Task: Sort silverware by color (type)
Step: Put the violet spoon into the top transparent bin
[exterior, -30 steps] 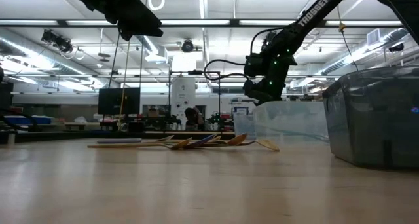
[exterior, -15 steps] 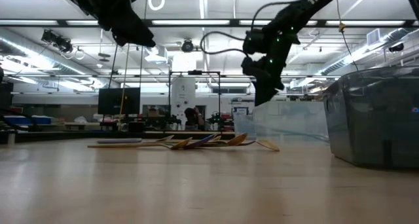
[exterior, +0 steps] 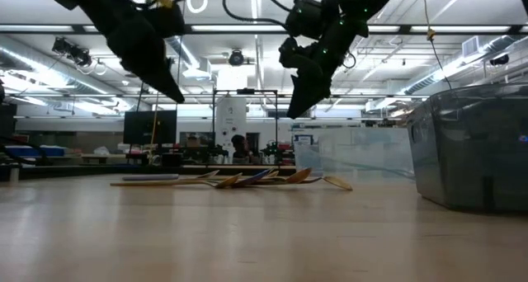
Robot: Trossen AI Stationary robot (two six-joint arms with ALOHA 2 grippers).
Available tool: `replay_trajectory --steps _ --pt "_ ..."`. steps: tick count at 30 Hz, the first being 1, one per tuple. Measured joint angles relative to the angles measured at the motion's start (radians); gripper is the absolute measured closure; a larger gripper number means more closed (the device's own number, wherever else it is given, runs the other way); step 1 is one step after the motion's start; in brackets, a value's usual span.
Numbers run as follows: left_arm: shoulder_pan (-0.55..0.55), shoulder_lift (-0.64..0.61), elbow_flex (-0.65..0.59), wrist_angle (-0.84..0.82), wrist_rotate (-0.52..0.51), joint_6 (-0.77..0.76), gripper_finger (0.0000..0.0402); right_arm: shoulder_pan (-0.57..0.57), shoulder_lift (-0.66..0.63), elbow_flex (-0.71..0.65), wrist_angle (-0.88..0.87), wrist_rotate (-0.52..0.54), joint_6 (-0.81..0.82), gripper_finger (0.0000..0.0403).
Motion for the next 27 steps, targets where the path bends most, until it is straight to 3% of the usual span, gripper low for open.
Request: replay_trajectory --steps 3,14,19,27 --pt "0.018 0.034 -0.001 -0.038 -0.04 0.002 0.023 0.04 0.0 0.0 -0.001 0.004 0.0 0.0288" --pt "0.124 0.155 -0.001 -0.103 -0.041 0.099 0.023 0.171 0.001 0.0 0.01 0.013 0.013 0.0288" --pt "0.193 0.167 -0.09 0.025 0.043 0.226 0.023 0.234 0.001 0.0 0.017 0.076 0.019 0.0288" --pt "0.292 0.162 -0.237 0.22 0.092 0.194 0.023 0.329 0.001 0.0 0.056 0.145 0.064 0.0288"
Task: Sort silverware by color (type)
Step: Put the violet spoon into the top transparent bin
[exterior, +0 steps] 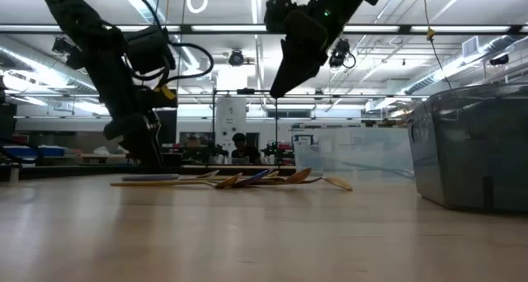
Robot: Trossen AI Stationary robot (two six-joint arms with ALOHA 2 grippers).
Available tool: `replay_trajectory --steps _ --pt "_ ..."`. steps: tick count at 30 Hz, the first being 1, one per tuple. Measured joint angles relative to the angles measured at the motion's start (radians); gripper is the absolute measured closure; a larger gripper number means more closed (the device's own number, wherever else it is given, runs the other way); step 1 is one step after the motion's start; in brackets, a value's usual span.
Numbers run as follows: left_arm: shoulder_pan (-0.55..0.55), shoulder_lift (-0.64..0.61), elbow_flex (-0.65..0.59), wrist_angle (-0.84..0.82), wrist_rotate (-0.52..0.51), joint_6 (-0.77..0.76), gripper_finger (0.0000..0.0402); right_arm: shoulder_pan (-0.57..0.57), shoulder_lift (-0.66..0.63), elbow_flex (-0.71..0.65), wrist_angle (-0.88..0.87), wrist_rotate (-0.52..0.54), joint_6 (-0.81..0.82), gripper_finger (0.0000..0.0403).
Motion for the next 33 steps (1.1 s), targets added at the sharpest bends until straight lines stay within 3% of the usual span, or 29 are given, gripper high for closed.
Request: replay_trajectory --steps 5,13,21,29,33 --pt "0.037 0.0 -0.054 0.045 0.004 -0.049 0.023 0.05 0.0 0.0 0.021 0.016 0.013 0.0288" --pt "0.096 -0.005 -0.121 0.08 0.105 -0.125 0.0238 0.091 0.0 0.0 0.027 0.018 0.032 0.0288" --pt "0.072 -0.007 -0.135 0.062 0.114 -0.152 0.0341 0.112 0.0 0.0 0.027 0.018 0.044 0.0288" --pt "0.059 -0.009 -0.125 0.069 0.122 -0.222 0.0344 0.113 0.009 0.0 0.012 0.018 0.052 0.0288" --pt "0.03 -0.043 -0.108 0.052 0.139 -0.245 0.0344 0.121 0.017 0.0 -0.017 0.076 -0.029 0.029"
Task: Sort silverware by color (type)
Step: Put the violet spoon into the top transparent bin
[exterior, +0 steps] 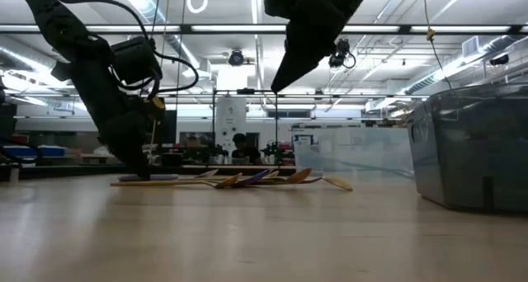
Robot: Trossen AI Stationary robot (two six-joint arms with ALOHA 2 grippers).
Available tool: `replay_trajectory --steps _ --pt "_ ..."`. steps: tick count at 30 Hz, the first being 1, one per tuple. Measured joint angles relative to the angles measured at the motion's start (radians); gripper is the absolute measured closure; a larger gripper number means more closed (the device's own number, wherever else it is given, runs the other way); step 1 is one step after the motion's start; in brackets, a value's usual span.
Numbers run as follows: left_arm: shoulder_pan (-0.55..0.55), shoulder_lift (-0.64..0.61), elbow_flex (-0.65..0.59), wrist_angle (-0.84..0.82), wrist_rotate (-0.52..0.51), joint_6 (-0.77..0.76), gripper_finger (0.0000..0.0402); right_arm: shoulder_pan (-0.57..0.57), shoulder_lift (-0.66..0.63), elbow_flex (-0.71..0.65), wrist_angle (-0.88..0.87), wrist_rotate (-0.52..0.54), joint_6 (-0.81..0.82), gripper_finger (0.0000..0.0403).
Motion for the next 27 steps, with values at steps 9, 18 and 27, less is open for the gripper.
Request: replay_trajectory --steps 9,18,27 --pt "-0.036 -0.106 0.009 0.018 0.003 -0.042 0.04 0.011 0.02 0.0 -0.037 0.128 -0.122 0.0295" --pt "-0.071 -0.089 0.011 0.021 -0.02 -0.051 0.0363 0.009 0.036 -0.001 0.0 0.109 -0.146 0.0295" --pt "-0.093 -0.078 0.012 0.031 -0.13 -0.061 0.0212 0.009 0.036 0.0 0.055 0.066 -0.124 0.0297"
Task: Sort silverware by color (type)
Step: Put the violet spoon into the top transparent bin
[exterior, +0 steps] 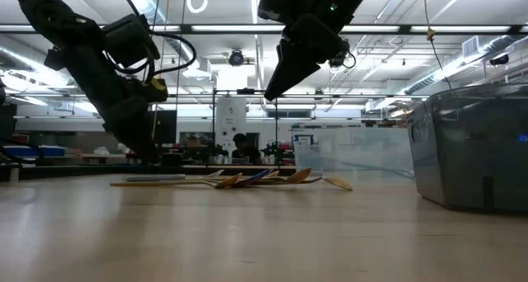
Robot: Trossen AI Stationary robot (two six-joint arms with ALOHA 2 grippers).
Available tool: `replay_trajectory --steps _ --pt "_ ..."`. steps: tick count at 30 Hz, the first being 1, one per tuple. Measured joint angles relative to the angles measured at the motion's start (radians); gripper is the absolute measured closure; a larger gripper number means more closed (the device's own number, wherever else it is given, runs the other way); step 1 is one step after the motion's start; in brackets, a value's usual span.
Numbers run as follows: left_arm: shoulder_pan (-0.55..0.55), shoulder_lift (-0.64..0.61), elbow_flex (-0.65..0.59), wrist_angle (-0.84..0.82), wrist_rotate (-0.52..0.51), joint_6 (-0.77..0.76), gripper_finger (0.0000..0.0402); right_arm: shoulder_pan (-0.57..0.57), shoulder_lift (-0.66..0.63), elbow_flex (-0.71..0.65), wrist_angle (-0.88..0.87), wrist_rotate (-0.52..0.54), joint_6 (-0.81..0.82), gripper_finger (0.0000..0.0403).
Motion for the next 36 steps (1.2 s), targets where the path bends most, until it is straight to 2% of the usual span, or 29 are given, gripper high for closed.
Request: replay_trajectory --steps 4,10,14,20,21,28,33,36 --pt "0.025 0.044 0.001 0.012 -0.003 -0.013 0.0195 0.0 0.0 0.0 0.014 -0.006 0.0 0.0297" --pt "0.034 0.129 0.002 0.021 0.003 -0.032 0.022 0.0 0.0 0.0 0.016 -0.006 0.0 0.0297" --pt "0.035 0.172 0.007 0.021 0.037 -0.034 0.0255 0.0 0.0 0.0 0.016 -0.006 0.0 0.0297" --pt "0.036 0.188 0.012 -0.005 0.07 -0.033 0.034 0.0 0.0 0.0 0.021 -0.006 0.0 0.0297" --pt "0.036 0.188 0.011 -0.006 0.074 -0.033 0.0345 0.0 0.0 0.0 0.021 -0.006 0.0 0.0297" --pt "0.035 0.168 0.023 -0.019 0.118 -0.03 0.0345 0.0 0.0 0.0 0.017 -0.007 -0.034 0.0297" --pt "0.033 0.121 0.033 -0.009 0.165 -0.03 0.0345 0.0 0.008 -0.004 0.022 0.004 -0.18 0.0297" --pt "0.032 0.118 0.036 0.029 0.159 -0.03 0.0345 0.0 0.019 -0.017 0.074 0.067 -0.24 0.0296"
